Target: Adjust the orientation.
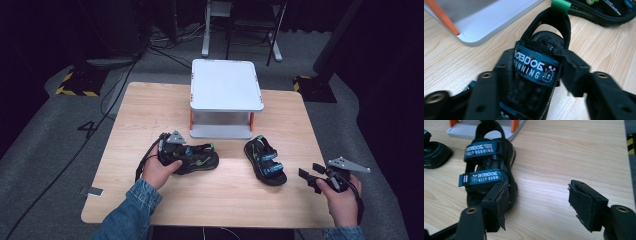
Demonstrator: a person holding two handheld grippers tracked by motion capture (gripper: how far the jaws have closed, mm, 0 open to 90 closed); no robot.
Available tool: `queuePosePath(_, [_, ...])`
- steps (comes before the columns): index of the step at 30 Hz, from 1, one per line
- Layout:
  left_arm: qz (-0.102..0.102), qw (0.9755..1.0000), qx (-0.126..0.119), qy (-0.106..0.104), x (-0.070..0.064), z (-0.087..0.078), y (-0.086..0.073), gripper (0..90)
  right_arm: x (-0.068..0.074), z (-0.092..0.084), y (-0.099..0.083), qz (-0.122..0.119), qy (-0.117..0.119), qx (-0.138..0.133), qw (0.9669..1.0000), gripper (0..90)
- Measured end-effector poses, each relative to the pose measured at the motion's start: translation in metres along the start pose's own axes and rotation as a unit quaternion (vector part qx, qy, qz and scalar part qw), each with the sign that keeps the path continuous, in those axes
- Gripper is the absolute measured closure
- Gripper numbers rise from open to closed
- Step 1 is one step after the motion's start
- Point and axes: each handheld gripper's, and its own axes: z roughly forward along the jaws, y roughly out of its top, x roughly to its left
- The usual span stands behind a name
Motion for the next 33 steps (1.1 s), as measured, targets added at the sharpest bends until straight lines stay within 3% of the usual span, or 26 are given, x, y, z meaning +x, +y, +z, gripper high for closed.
queuePosePath(2, [-0.006, 0.9998, -0.009, 0.015, -0.003, 0.0, 0.001, 37.5, -0.001, -0.001, -0.001, 0.002, -0.002, 0.0, 1.0, 33.3])
queuePosePath(5, [0.005, 0.9981, -0.042, 0.046, -0.009, -0.006, 0.005, 31.8, 0.0, -0.001, -0.001, 0.002, 0.001, -0.001, 1.0, 33.3])
queuePosePath(7, [0.019, 0.9954, -0.062, 0.071, -0.016, -0.012, 0.011, 29.8, 0.002, -0.001, -0.001, 0.0, 0.002, 0.001, 1.0, 33.2])
queuePosePath(9, [0.021, 0.9955, -0.079, 0.049, -0.023, -0.012, 0.014, 34.0, 0.003, 0.0, -0.002, -0.001, 0.003, 0.003, 1.0, 33.3])
queuePosePath(11, [0.03, 0.9965, -0.071, 0.033, -0.031, -0.005, 0.018, 39.8, 0.003, 0.0, -0.003, -0.002, 0.002, 0.004, 1.0, 33.3])
queuePosePath(13, [0.03, 0.9972, -0.064, 0.026, -0.037, 0.005, 0.021, 39.9, 0.004, -0.002, -0.004, 0.002, 0.001, 0.004, 1.0, 33.3])
queuePosePath(15, [0.022, 0.9979, -0.054, 0.027, -0.04, 0.016, 0.023, 37.8, 0.005, -0.003, -0.005, 0.0, -0.001, 0.004, 1.0, 33.2])
queuePosePath(17, [0.023, 0.9989, -0.034, 0.022, -0.041, 0.026, 0.023, 41.5, 0.005, -0.005, -0.006, 0.002, -0.002, 0.004, 1.0, 33.3])
queuePosePath(19, [0.029, 0.9989, -0.021, 0.029, -0.041, 0.034, 0.023, 43.9, 0.004, -0.006, -0.008, 0.001, -0.005, 0.003, 1.0, 33.3])
queuePosePath(21, [0.036, 0.9989, -0.012, 0.029, -0.04, 0.039, 0.022, 62.2, 0.004, -0.006, -0.009, 0.004, -0.006, 0.006, 1.0, 33.3])
queuePosePath(23, [0.037, 0.9987, -0.006, 0.033, -0.042, 0.038, 0.021, 76.2, 0.004, -0.005, -0.008, 0.002, -0.004, 0.006, 1.0, 33.2])
queuePosePath(25, [0.024, 0.9995, -0.001, 0.019, -0.043, 0.031, 0.021, 81.9, 0.005, -0.004, -0.008, 0.002, -0.003, 0.007, 1.0, 33.3])
queuePosePath(28, [0.027, 0.9994, 0.01, 0.017, -0.047, 0.023, 0.02, 83.9, 0.006, -0.002, -0.007, -0.003, 0.001, 0.007, 1.0, 33.2])
queuePosePath(31, [0.034, 0.9992, 0.019, 0.001, -0.055, 0.01, 0.01, 84.0, 0.007, 0.004, -0.002, -0.007, 0.006, 0.007, 0.9999, 33.3])
queuePosePath(33, [0.049, 0.9985, 0.027, -0.003, -0.061, 0.0, 0.002, 83.0, 0.01, 0.01, 0.004, -0.013, 0.014, 0.007, 0.9998, 33.2])
